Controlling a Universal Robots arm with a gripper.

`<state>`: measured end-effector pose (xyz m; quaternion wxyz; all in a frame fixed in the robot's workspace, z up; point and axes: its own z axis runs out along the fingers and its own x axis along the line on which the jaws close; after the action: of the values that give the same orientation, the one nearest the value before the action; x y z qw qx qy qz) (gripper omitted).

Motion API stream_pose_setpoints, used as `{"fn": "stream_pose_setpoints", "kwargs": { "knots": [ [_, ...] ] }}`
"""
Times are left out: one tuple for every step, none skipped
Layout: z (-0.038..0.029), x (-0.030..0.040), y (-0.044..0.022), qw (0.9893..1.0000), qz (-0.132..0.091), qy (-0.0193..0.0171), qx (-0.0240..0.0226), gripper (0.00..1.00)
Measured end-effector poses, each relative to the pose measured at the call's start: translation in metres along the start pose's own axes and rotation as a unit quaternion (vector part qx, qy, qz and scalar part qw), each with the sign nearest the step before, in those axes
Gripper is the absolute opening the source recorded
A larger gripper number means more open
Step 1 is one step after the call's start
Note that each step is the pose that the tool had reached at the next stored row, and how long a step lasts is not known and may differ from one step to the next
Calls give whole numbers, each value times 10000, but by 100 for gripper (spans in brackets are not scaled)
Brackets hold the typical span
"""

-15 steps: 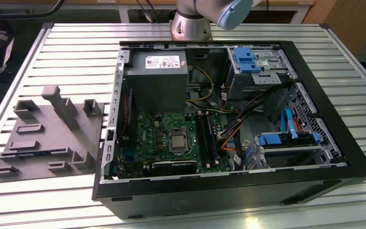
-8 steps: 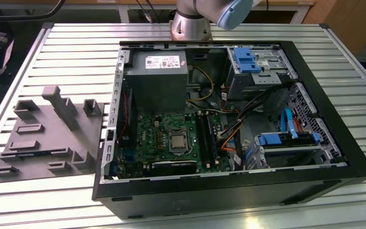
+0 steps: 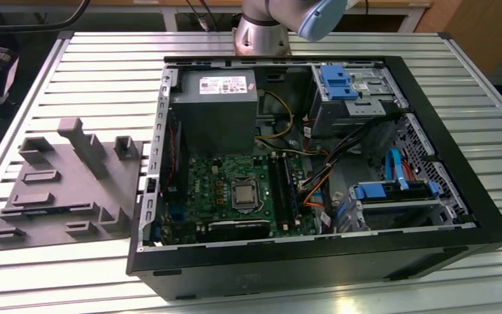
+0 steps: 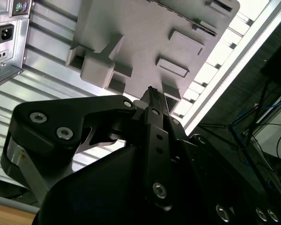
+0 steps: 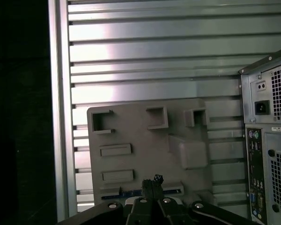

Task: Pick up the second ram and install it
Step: 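Reach for the second ram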

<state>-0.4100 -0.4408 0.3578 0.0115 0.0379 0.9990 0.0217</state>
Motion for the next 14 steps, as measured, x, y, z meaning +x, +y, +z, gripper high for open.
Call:
{"fn": "stream_pose_setpoints", "kwargs": {
  "knots": [
    [3, 1, -2, 10000, 0, 0, 0, 11],
    [6, 2, -4, 10000, 0, 1, 0, 11],
    [8, 3, -6, 10000, 0, 2, 0, 11],
    [11, 5, -8, 10000, 0, 2, 0, 11],
    [14, 6, -10, 10000, 0, 2, 0, 11],
    [17, 7, -12, 10000, 0, 3, 0, 11],
    [19, 8, -14, 10000, 0, 3, 0, 11],
    [22, 9, -15, 10000, 0, 4, 0, 11],
    [25, 10, -17, 10000, 0, 4, 0, 11],
    [27, 11, -19, 10000, 0, 5, 1, 11],
    [30, 12, -20, 10000, 0, 5, 0, 11],
    [32, 13, -22, 10000, 0, 6, 1, 11],
    [34, 14, -23, 10000, 0, 6, 1, 11],
    [37, 15, -25, 10000, 0, 7, 1, 11]
  ]
}}
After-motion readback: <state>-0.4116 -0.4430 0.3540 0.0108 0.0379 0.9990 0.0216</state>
